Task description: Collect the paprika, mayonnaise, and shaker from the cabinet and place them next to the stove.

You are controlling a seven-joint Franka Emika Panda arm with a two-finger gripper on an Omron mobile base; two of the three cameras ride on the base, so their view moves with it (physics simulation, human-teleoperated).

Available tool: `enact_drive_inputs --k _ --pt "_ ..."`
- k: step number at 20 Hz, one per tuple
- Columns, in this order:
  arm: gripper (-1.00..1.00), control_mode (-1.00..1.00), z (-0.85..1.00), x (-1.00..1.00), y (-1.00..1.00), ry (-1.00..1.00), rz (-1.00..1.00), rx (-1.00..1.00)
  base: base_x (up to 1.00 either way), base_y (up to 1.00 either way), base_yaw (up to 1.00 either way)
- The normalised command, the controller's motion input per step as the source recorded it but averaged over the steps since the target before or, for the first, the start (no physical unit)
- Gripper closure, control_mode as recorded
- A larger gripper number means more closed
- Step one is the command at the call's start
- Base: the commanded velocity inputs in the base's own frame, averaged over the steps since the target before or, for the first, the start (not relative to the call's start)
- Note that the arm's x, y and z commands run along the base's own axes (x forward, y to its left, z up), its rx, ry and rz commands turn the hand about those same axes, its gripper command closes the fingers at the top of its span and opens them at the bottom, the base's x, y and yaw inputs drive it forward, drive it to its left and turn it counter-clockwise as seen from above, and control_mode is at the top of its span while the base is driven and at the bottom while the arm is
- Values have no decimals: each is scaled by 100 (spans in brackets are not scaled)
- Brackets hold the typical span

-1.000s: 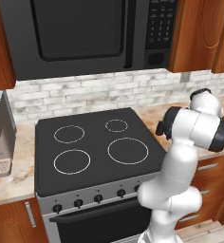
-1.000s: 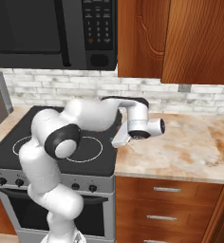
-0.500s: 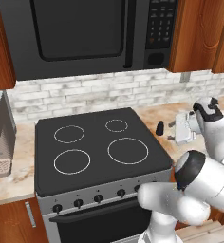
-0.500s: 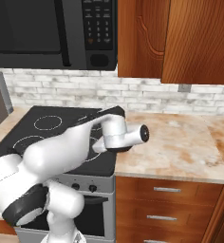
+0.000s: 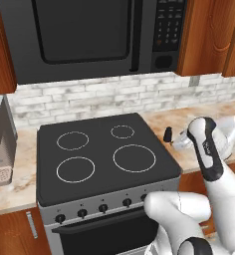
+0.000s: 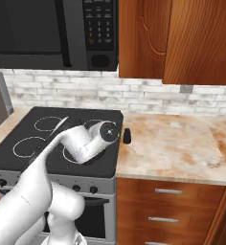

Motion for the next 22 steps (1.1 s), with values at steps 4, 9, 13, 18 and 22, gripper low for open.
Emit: enact_drive_inputs --k 4,9,13,18,22 --pt "-100 -100 15 -32 11 26 -48 0 0 0 0" --pt "-100 -100 0 -61 27 7 -48 0 0 0 0" --pt "-100 -100 0 -86 23 4 -42 0 0 0 0" --pt "-100 -100 -4 -99 10 0 -32 0 0 0 0" --pt "-100 -100 -20 -63 9 3 -8 -2 0 0 0"
